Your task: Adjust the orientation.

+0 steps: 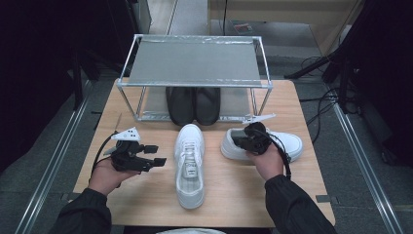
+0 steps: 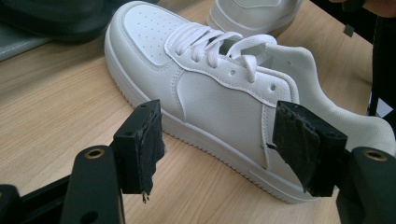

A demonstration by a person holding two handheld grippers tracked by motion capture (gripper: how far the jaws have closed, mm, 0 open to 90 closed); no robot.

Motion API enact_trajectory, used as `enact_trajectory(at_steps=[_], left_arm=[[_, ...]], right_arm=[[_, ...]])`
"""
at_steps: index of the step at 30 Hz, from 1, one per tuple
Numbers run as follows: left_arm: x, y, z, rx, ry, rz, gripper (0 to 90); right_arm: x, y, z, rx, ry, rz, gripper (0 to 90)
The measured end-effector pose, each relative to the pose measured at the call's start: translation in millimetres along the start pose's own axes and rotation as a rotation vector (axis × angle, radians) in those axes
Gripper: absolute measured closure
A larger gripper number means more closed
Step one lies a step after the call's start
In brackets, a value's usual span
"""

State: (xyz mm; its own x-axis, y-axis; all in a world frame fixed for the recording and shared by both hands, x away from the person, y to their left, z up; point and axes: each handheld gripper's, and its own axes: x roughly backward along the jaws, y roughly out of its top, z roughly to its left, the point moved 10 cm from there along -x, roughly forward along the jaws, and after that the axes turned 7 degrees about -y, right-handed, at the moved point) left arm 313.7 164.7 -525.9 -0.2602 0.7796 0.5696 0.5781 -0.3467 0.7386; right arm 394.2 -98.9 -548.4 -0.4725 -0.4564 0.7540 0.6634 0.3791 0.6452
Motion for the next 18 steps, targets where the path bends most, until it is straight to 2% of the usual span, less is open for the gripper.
enact_trajectory(at_steps=[9, 11, 13, 18], left_arm=[[-3.5, 2.6, 1.2, -0.002, -0.012, 0.001, 33.4], [-3.6, 6.2, -1.9, 0.007, -0.041, -0.014, 33.4], [-3.0, 9.9, -3.5, 0.002, -0.052, -0.029, 33.3], [-5.9, 11.6, -2.4, -0.009, -0.043, -0.013, 33.4]], right_arm=[[2.8, -7.4, 9.2, 0.033, 0.018, 0.016, 90.0], [2.7, -10.0, 12.3, 0.035, 0.021, 0.024, 90.0], [2.7, -12.3, 14.7, 0.041, 0.027, 0.024, 90.0], [9.3, -19.8, 21.6, 0.017, 0.056, 0.035, 90.0]])
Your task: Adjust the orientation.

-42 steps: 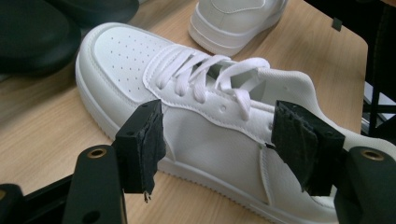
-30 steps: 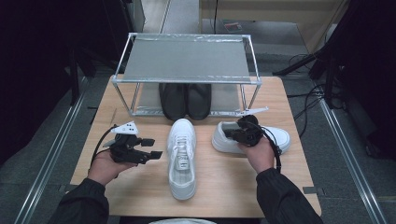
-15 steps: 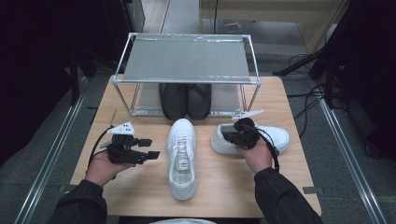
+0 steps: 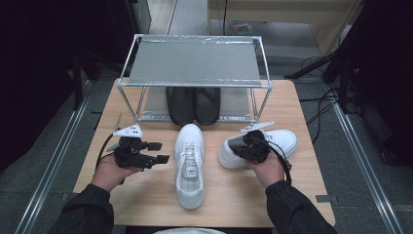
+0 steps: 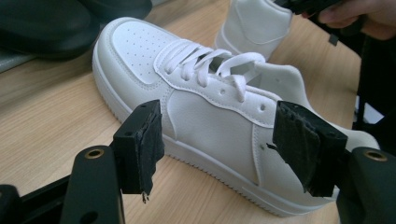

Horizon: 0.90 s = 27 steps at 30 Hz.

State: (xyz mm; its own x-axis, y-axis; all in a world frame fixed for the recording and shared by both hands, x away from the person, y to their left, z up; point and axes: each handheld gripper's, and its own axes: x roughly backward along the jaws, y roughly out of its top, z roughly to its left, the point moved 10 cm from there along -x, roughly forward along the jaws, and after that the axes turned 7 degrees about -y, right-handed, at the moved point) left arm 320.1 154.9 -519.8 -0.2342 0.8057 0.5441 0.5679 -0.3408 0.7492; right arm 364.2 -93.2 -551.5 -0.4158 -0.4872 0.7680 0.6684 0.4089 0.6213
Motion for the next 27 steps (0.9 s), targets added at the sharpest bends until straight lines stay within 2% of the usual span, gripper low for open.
enact_trajectory(at_steps=[3, 8, 10, 17, 19, 20, 22, 26, 27], left_arm=[[-3.4, 0.7, 0.7, -0.007, 0.004, 0.015, 33.4], [-7.1, 7.7, -3.3, -0.005, -0.04, -0.004, 33.5], [-7.9, 10.5, -3.2, -0.01, -0.042, -0.008, 33.5], [-12.5, 11.3, -1.1, -0.027, -0.034, 0.023, 33.4], [-14.3, 15.5, 0.6, -0.043, -0.02, 0.003, 31.5], [-14.1, 16.1, 1.8, -0.052, -0.012, 0.005, 27.6], [-13.9, 17.9, 3.2, -0.062, -0.006, 0.008, 27.6], [-15.9, 20.5, 0.7, -0.052, -0.042, 0.007, 26.9], [-16.5, 20.6, 0.0, -0.059, -0.04, 0.011, 27.2]], right_arm=[[4.3, -5.9, 1.3, -0.013, 0.016, 0.001, 90.0], [8.5, -12.6, 3.1, -0.036, 0.043, 0.005, 90.0], [10.0, -15.0, 4.4, -0.036, 0.048, 0.009, 90.0], [17.6, -26.4, 9.2, -0.027, 0.043, 0.016, 90.0], [20.4, -30.2, 10.4, -0.023, 0.044, 0.021, 90.0], [22.5, -33.3, 11.1, -0.021, 0.046, 0.019, 90.0], [26.3, -39.4, 12.4, -0.026, 0.048, 0.027, 90.0], [31.9, -47.4, 13.9, -0.013, 0.035, 0.036, 90.0], [32.6, -48.3, 13.8, -0.017, 0.038, 0.037, 90.0]])
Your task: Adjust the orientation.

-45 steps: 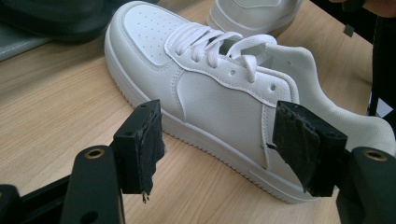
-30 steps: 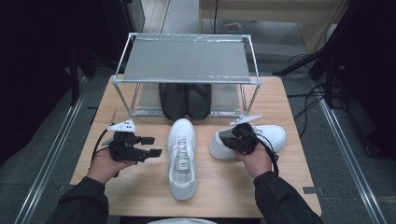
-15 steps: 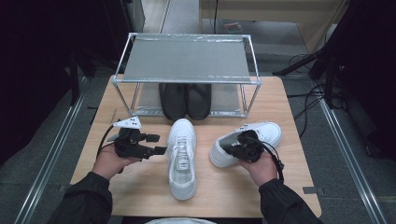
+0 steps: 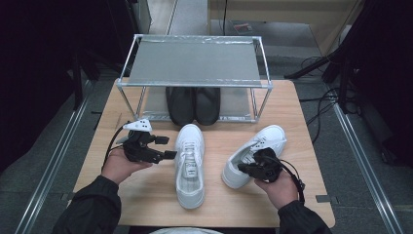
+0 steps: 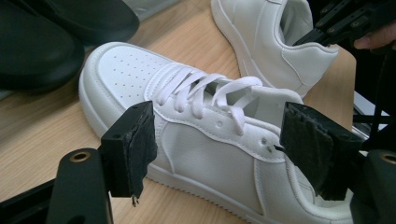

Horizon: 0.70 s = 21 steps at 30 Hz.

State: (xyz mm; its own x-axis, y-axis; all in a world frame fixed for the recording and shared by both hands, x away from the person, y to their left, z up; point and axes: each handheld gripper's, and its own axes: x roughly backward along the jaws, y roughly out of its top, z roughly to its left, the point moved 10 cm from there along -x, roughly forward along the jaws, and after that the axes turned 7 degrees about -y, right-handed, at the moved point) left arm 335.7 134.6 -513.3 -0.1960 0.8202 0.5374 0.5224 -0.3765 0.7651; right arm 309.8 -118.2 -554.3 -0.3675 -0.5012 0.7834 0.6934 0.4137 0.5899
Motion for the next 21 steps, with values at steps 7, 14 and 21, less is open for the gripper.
enact_trajectory(at_steps=[7, 14, 21], left_arm=[[4.1, -1.3, -2.4, -0.014, 0.001, 0.01, 50.9], [2.9, -5.2, -2.9, 0.005, 0.013, 0.031, 66.1], [9.8, -3.6, 2.4, 0.02, 0.034, -0.003, 74.1]], right_arm=[[5.6, -8.7, 0.2, -0.012, 0.014, 0.005, 90.0], [8.2, -12.9, -0.5, -0.007, 0.033, 0.011, 90.0], [18.4, -21.7, -1.4, 0.008, 0.031, 0.025, 90.0]])
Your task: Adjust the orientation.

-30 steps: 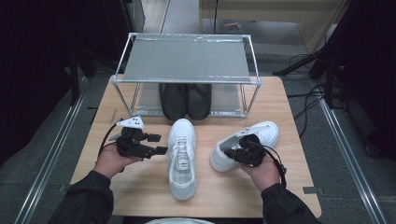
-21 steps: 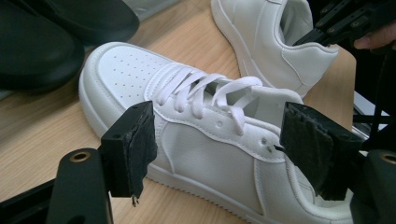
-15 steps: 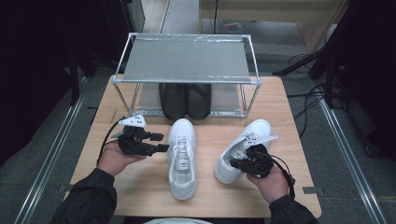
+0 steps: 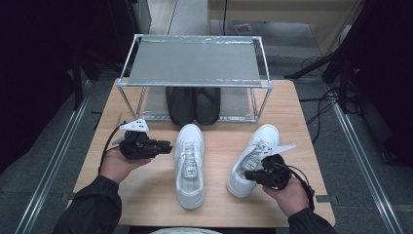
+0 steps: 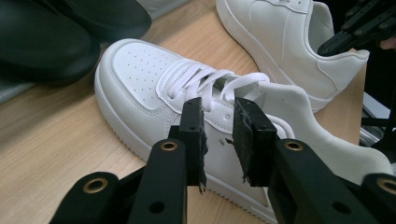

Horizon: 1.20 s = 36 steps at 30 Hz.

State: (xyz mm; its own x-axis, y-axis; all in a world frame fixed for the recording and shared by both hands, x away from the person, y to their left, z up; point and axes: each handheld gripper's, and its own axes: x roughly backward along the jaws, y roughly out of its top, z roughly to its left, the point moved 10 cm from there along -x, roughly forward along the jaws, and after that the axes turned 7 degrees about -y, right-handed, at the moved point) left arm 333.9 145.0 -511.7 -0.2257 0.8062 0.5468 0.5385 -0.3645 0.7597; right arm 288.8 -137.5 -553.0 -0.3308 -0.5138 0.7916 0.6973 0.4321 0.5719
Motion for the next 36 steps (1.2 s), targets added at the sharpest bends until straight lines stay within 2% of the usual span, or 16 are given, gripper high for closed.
enact_trajectory(at_steps=[3, 7, 9, 12, 14, 16, 20, 22, 25, 28, 33, 36], left_arm=[[-2.0, -2.8, -2.5, -0.005, -0.015, 0.027, 75.9], [-1.6, -3.5, 0.6, 0.008, -0.016, 0.021, 75.7], [-1.1, -3.2, 1.2, 0.035, -0.015, 0.017, 76.1], [-0.7, -2.7, 1.7, 0.055, -0.019, 0.017, 76.6], [-0.7, -3.0, 2.0, 0.058, -0.02, 0.019, 76.9], [-0.6, -3.1, 2.5, 0.06, -0.02, 0.018, 76.8], [-0.9, -3.2, 2.0, 0.054, -0.021, 0.016, 75.0], [-1.3, -3.5, 1.1, 0.061, -0.026, 0.022, 75.1], [-0.9, -0.2, -3.0, 0.061, -0.041, 0.005, 75.5], [-0.1, 0.2, -2.4, 0.064, -0.042, 0.003, 75.5], [6.0, -0.3, 3.9, 0.087, -0.028, -0.006, 77.4], [5.6, -3.5, 6.8, 0.103, -0.019, 0.014, 79.6]], right_arm=[[6.1, -5.6, -1.2, 0.0, 0.001, 0.004, 90.0], [16.1, -8.5, -1.3, -0.004, 0.001, -0.011, 90.0], [28.9, -0.4, 1.7, -0.002, 0.019, -0.068, 90.0], [43.9, 13.9, 2.9, 0.019, 0.005, -0.14, 90.0], [51.3, 23.9, -3.5, 0.026, -0.024, -0.178, 90.0], [52.9, 27.9, -13.6, 0.02, -0.054, -0.187, 90.0], [47.9, 28.9, -38.0, -0.009, -0.101, -0.173, 90.0], [44.0, 27.0, -51.9, -0.038, -0.123, -0.159, 90.0], [39.9, 24.1, -71.7, -0.078, -0.156, -0.15, 90.0], [32.7, 19.8, -88.6, -0.123, -0.168, -0.132, 90.0], [21.2, 12.6, -99.1, -0.133, -0.189, -0.071, 90.0], [15.4, 13.0, -98.6, -0.136, -0.173, -0.06, 90.0]])
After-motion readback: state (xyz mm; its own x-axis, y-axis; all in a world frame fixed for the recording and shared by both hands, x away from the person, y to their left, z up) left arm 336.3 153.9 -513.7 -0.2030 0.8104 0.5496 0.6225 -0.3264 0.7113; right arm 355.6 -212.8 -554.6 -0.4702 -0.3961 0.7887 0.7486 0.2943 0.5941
